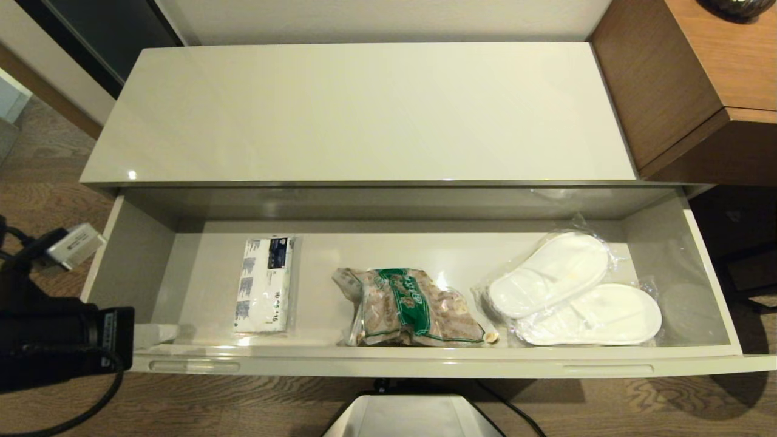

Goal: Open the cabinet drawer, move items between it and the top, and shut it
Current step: Take out the tissue from the drawer

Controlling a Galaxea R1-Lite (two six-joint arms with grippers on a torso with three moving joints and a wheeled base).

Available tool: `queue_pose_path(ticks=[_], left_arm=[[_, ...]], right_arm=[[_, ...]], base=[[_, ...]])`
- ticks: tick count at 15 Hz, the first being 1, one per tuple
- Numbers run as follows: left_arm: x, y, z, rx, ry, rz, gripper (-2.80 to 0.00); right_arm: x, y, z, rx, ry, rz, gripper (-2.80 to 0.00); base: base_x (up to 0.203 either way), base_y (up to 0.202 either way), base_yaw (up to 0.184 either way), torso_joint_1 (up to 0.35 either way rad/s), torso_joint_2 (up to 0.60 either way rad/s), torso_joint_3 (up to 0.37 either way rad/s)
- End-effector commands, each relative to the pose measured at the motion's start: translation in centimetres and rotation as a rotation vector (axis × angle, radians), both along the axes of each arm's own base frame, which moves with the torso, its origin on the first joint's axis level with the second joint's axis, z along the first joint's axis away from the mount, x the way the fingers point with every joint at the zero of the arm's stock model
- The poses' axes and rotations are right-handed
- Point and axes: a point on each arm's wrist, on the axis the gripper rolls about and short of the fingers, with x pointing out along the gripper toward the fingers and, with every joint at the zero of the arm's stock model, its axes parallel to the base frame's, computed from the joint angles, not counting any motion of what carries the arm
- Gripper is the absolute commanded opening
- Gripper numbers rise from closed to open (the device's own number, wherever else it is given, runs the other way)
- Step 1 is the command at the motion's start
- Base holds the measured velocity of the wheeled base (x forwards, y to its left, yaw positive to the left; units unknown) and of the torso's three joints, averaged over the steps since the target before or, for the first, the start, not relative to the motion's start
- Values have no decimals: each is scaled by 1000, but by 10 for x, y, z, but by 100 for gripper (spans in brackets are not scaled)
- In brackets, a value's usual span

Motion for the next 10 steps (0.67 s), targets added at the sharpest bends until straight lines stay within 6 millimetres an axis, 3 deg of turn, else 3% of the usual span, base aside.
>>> queue_pose_path(ticks=[1,4,5,7,10], left_arm=[[29,8,-20,92,32,42,-280],[60,15,-19,101,-54,63,-280],[71,14,-17,101,-78,54,0],[91,4,-12,101,-109,10,0],[119,-1,-30,124,-93,-16,0]], right_arm=[[-1,0,-1,0,-16,0,-280],[-1,0,-1,0,-16,0,-280],[-1,0,-1,0,-16,0,-280],[-1,0,-1,0,-16,2,-280],[-1,0,-1,0,-16,1,-280]], base=[[0,0,0,0,0,0],[0,0,0,0,0,0],[0,0,0,0,0,0],[0,0,0,0,0,0],[0,0,0,0,0,0]])
